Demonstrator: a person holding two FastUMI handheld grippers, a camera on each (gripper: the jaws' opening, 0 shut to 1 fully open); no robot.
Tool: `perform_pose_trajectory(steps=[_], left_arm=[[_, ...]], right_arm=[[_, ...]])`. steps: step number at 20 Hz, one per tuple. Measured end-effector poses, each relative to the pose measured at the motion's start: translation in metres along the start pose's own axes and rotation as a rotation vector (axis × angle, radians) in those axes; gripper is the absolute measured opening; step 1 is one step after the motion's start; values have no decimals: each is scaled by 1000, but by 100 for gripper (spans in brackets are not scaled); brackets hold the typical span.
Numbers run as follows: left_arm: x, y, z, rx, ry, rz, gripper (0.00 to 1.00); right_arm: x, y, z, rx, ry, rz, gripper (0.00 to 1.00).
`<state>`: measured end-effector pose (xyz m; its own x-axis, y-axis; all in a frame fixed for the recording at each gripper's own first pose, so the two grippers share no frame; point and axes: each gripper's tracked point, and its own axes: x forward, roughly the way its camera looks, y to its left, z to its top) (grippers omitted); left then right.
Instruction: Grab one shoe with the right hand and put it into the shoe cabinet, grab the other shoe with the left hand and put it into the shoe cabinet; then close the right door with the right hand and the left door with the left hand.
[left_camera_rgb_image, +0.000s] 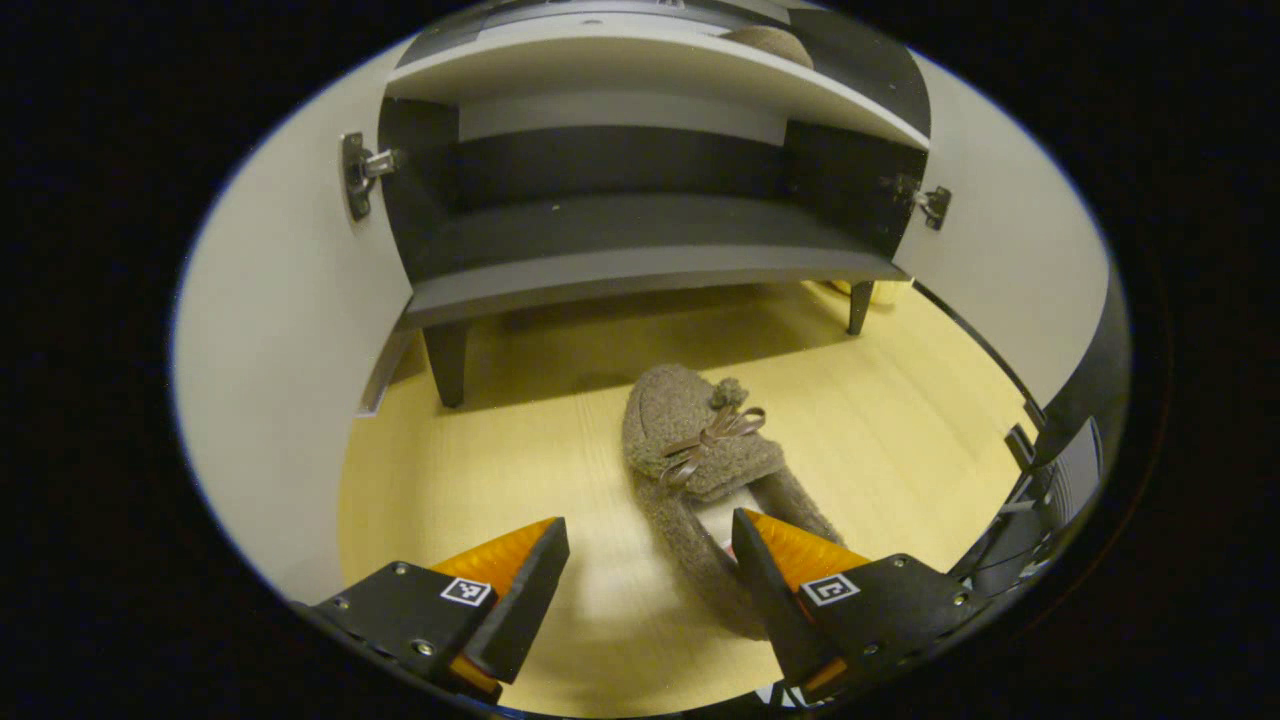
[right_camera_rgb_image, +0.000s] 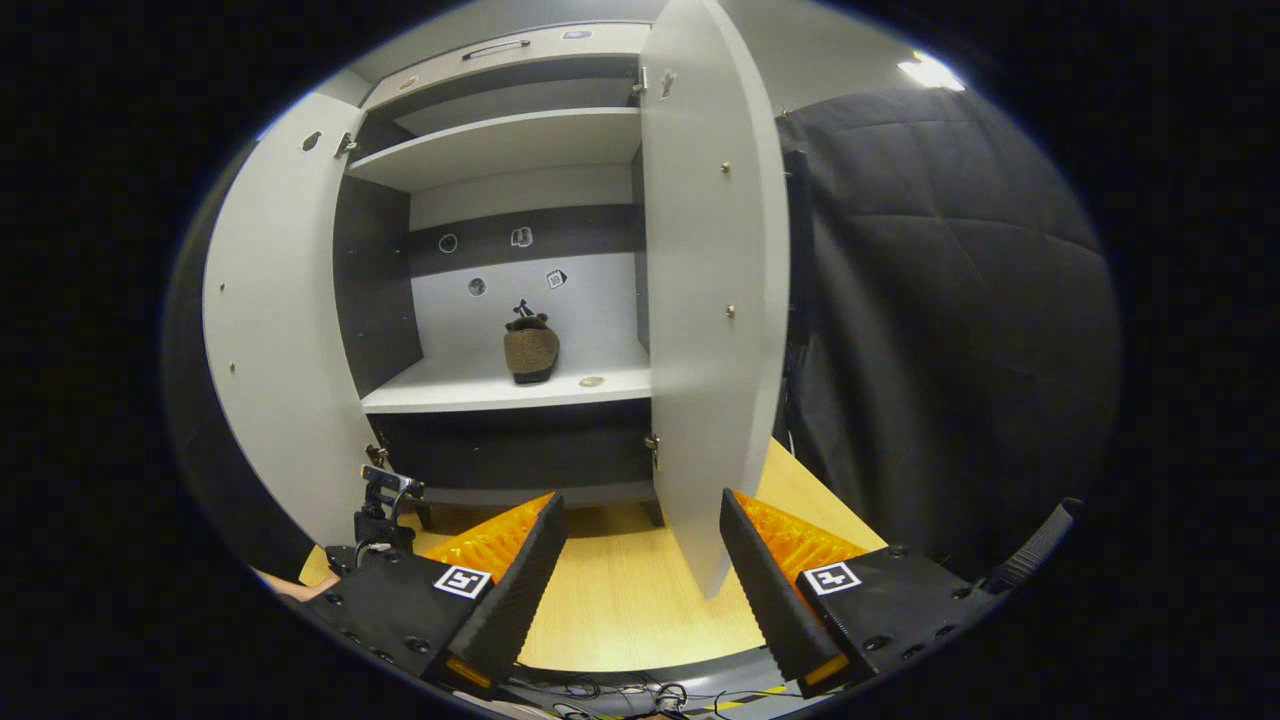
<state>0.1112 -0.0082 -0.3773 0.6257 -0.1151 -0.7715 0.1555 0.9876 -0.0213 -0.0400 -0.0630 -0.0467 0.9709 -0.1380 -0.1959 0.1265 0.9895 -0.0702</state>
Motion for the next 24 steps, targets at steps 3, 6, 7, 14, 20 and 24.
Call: perform_pose_trajectory(steps=[3,6,7,14,20,24], left_arm=[[22,4,-1,-11,36,10,95],[35,10,10,-70,52,5,100],[39,12,13,-85,52,5,100],[52,-8,12,-116,95,-95,51],[54,3,20,-60,107,-63,22],[51,0,21,-92,96,-38,4]], right_arm=[[-9,-32,-3,65,-5,-77,98],[-22,-80,-2,139,-1,-193,98],[-29,-95,-2,171,-7,-228,98],[-50,-172,-1,273,-40,-414,98],[-54,-189,12,287,-70,-449,98],[-46,-192,7,280,-63,-455,98]])
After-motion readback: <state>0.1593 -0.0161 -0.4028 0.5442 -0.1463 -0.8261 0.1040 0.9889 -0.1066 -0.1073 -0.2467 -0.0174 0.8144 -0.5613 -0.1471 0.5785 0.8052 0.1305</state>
